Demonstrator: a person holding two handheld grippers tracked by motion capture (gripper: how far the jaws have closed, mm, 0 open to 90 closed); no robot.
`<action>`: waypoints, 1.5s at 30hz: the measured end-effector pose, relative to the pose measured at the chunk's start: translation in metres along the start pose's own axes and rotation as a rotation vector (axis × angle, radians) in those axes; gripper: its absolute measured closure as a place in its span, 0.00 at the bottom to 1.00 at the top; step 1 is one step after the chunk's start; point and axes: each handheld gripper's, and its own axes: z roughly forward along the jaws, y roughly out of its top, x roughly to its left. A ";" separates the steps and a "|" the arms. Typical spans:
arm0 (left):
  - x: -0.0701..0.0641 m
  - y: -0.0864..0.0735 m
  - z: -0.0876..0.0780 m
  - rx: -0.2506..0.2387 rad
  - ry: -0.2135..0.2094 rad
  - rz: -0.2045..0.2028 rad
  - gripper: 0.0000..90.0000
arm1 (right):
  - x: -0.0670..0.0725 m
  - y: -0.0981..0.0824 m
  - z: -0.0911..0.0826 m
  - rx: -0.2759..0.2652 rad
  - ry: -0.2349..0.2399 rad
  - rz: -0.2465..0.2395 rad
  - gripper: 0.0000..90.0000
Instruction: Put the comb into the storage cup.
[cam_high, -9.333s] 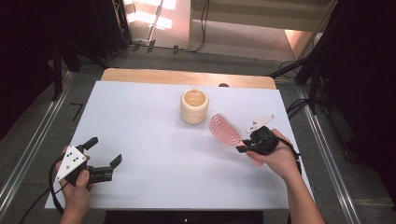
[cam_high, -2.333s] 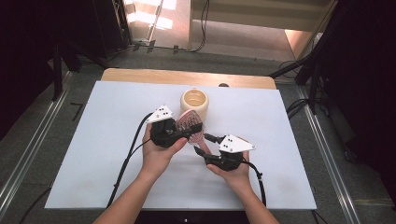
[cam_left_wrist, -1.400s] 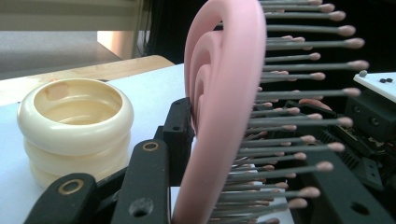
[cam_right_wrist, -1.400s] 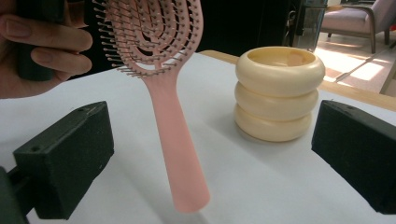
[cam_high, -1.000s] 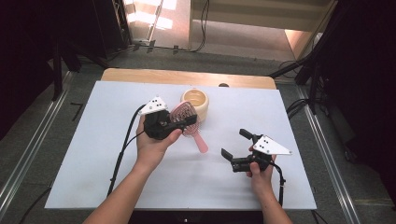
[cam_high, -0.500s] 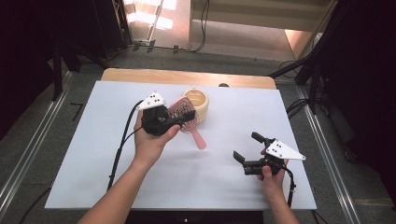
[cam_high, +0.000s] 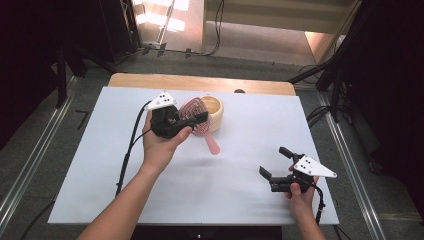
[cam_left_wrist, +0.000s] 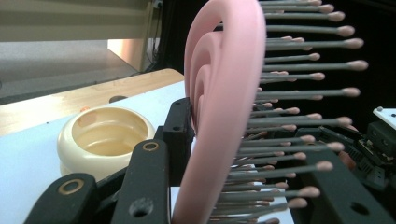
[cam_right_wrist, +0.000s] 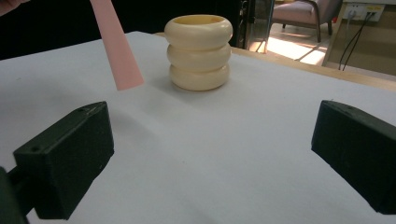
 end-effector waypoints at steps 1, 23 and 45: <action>0.000 0.001 0.000 0.004 0.000 0.006 0.71 | -0.001 -0.001 -0.002 -0.003 -0.004 0.002 0.00; 0.012 0.024 0.005 -0.010 -0.013 -0.004 0.71 | -0.015 -0.015 -0.027 0.015 -0.050 0.023 0.00; 0.027 0.049 0.016 -0.023 0.020 0.002 0.71 | -0.015 -0.017 -0.031 0.020 -0.047 0.018 0.00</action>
